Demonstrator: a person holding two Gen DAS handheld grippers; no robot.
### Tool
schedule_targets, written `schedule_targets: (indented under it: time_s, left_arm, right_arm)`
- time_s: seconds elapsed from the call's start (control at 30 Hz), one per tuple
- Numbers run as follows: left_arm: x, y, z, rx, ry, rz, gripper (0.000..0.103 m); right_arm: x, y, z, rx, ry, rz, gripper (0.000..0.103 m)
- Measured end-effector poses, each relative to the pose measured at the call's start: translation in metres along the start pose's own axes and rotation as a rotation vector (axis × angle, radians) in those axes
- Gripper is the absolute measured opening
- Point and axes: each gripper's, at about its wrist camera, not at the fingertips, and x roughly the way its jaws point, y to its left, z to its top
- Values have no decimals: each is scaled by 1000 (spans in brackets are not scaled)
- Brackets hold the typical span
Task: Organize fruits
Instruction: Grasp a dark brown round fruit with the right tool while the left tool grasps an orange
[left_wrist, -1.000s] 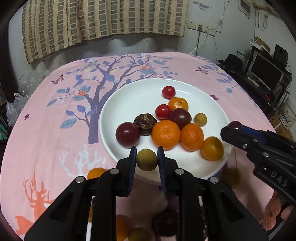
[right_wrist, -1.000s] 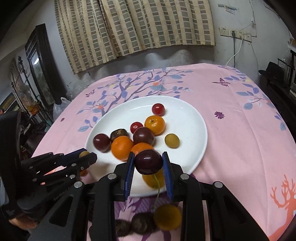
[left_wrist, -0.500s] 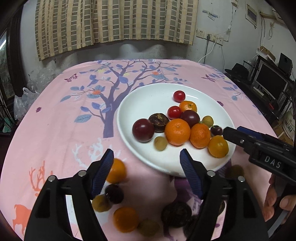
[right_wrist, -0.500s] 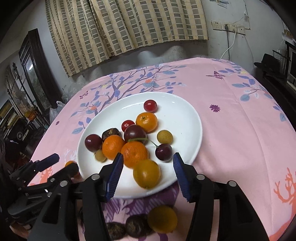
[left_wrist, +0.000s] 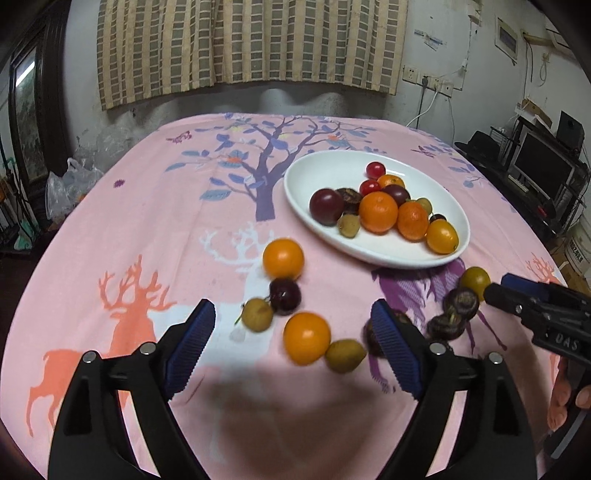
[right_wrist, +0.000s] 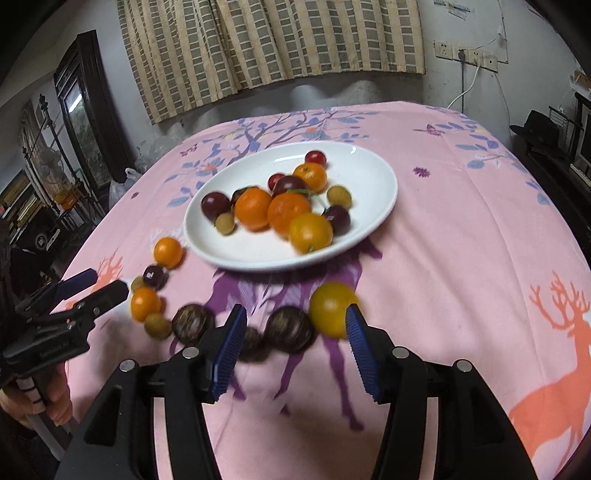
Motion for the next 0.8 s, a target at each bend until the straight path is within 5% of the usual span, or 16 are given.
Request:
schedule_targets:
  time_s: [0.3, 0.57, 0.67, 0.8]
  left_arm:
    - [4, 18, -19, -17, 1, 1, 85]
    - [7, 15, -22, -2, 17, -2, 85]
    - [9, 13, -22, 12, 25, -6, 85]
    - [13, 11, -24, 14, 44, -12, 85]
  right_arm:
    - [3, 43, -40, -82, 80, 40, 57]
    - [31, 81, -40, -168, 135, -31, 56]
    - [38, 87, -39, -186, 120, -64, 44]
    - [34, 82, -41, -175, 109, -25, 43]
